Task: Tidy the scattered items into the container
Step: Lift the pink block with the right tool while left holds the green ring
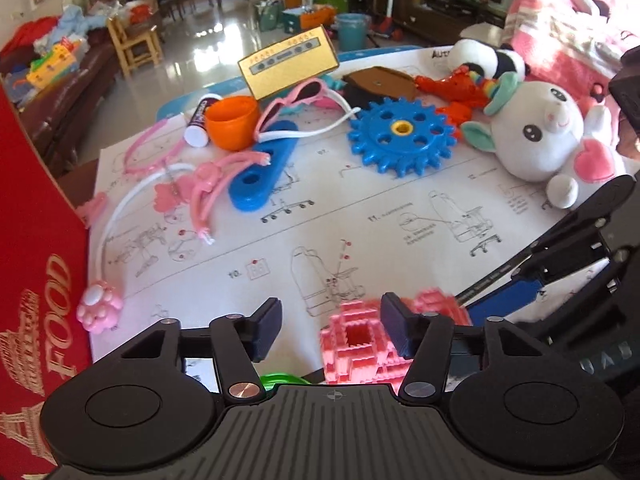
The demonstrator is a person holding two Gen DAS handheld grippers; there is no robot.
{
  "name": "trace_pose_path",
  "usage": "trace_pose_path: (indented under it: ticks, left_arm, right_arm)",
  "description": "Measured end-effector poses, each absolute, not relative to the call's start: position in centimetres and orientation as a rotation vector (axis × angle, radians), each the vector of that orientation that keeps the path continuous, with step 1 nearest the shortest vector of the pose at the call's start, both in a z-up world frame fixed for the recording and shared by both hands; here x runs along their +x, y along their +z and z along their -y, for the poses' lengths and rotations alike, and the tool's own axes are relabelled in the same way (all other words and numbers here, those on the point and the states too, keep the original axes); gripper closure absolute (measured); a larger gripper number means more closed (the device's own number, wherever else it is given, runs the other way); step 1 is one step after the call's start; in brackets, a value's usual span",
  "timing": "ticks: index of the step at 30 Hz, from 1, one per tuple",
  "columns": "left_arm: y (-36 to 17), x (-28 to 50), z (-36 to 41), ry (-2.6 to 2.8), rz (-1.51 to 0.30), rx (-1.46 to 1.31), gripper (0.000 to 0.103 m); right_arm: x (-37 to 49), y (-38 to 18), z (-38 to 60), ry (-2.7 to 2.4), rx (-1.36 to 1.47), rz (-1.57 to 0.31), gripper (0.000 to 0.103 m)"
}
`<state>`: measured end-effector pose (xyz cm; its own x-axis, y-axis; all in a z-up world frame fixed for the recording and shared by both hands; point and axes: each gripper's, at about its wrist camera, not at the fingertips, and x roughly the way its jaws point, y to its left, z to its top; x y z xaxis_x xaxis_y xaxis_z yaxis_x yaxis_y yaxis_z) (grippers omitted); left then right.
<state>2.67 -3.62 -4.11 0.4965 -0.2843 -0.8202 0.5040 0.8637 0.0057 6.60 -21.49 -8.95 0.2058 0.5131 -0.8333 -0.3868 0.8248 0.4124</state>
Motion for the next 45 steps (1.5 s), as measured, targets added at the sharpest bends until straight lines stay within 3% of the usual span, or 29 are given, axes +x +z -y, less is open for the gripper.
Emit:
trace_pose_path:
  ticks: [1, 10, 14, 24, 25, 27, 31, 36, 37, 39, 45]
  left_arm:
    - [-4.2, 2.5, 3.6, -0.505, -0.946, 0.246, 0.042]
    - [-5.7, -0.1, 5.5, -0.537, -0.948, 0.349, 0.039]
    - [-4.5, 0.4, 4.6, -0.517, -0.904, 0.341, 0.028]
    - [-5.8, 1.3, 6.0, -0.569, -0.902, 0.393, 0.024]
    - [-5.8, 1.3, 6.1, -0.58, -0.901, 0.388, 0.027]
    - [-5.8, 1.4, 6.3, -0.61, -0.906, 0.378, 0.045]
    - [-5.9, 1.3, 6.2, -0.61, -0.899, 0.362, 0.05]
    - [-5.9, 1.3, 5.9, -0.613, -0.912, 0.328, 0.05]
    - [-5.9, 1.3, 5.9, -0.617, -0.916, 0.328, 0.041]
    - [-6.0, 1.3, 6.0, -0.607, -0.912, 0.335, 0.038]
    - [-6.0, 1.4, 6.2, -0.585, -0.914, 0.319, 0.048]
  right_arm:
    - [6.8, -8.9, 22.0, 0.617, 0.134, -1.205, 0.072]
    - [8.8, -9.2, 24.2, 0.557, 0.212, -1.217, 0.071]
    - [8.3, -8.2, 24.1, 0.583, 0.186, -1.168, 0.043]
    - [9.0, -8.6, 22.7, 0.576, 0.107, -1.139, 0.043]
    - [9.1, -8.7, 22.7, 0.575, 0.106, -1.136, 0.043]
    - [9.3, -8.9, 22.6, 0.581, 0.106, -1.133, 0.045]
    - [9.4, -9.0, 22.6, 0.594, 0.106, -1.143, 0.052]
    - [9.4, -9.0, 22.6, 0.604, 0.101, -1.144, 0.053]
    - [9.4, -9.1, 22.6, 0.607, 0.094, -1.142, 0.053]
    - [9.5, -9.1, 22.5, 0.608, 0.091, -1.139, 0.053]
    - [9.5, -9.2, 22.6, 0.604, 0.103, -1.129, 0.052]
